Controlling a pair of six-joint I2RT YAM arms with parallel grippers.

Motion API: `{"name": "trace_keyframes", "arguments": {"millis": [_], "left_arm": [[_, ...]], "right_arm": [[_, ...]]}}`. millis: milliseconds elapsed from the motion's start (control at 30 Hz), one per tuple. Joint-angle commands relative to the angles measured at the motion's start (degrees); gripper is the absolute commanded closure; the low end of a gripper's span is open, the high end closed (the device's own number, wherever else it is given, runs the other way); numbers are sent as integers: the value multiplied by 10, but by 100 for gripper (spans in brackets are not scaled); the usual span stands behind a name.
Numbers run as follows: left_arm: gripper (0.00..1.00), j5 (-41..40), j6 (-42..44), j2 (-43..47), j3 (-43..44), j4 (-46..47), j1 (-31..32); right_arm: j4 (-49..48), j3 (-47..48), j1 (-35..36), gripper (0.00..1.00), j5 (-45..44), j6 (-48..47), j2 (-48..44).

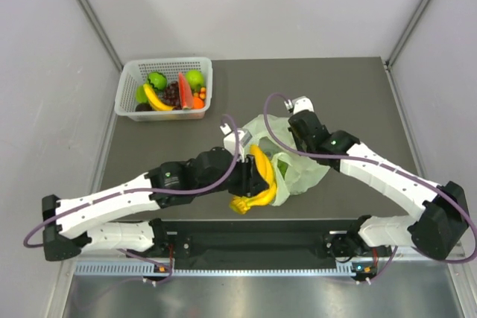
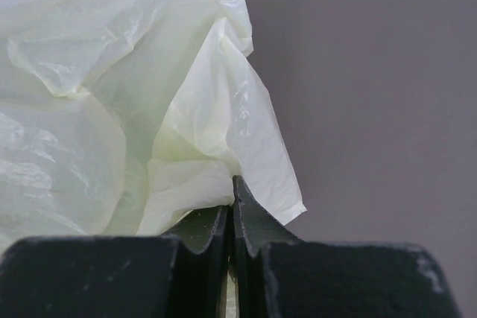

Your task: Untie the knot of the plastic bag and take out the fruit

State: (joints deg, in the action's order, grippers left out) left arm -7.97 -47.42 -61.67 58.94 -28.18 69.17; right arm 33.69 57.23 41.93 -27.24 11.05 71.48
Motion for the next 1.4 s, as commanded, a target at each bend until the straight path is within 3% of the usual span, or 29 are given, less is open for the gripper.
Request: {"name": "trace_keyframes", "arguments": {"millis": [0, 67, 200, 333, 433, 533, 633, 667, 767, 867, 1067, 1367], "left_arm": [[100, 54, 7, 61, 29, -20, 3], [100, 38, 21, 81, 36, -20, 3], [100, -88, 54, 130, 35, -24, 3], [100, -305, 115, 128, 17, 6, 3], [100, -385, 170, 120, 7, 66, -20], [100, -353, 221, 104, 8, 116, -111], [100, -276, 247, 60, 29, 150, -240], [100, -212, 246, 26, 35, 163, -312], [100, -131, 246, -55, 63, 190, -428], [100, -55, 267, -144, 102, 236, -492], [100, 22, 318, -289, 211, 306, -523], [100, 5, 322, -476, 393, 227, -556]], "right_arm": [[-37, 31, -12, 100, -21, 1, 1], [-38, 30, -13, 100, -22, 1, 0], [-38, 17, -13, 100, -11, -6, -19], [-25, -1, -13, 100, -1, -16, -49], [-14, -14, -13, 100, 8, -19, -81], [-3, -22, -13, 100, 25, -23, -115], [10, -21, -13, 100, 58, -28, -146], [14, -22, -13, 100, 81, -30, -154], [30, -25, -12, 100, 132, -28, -185], [44, -34, -8, 100, 169, -26, -211], [64, -43, 3, 100, 180, -22, -219], [75, -36, 10, 99, 191, -33, -217]]}}
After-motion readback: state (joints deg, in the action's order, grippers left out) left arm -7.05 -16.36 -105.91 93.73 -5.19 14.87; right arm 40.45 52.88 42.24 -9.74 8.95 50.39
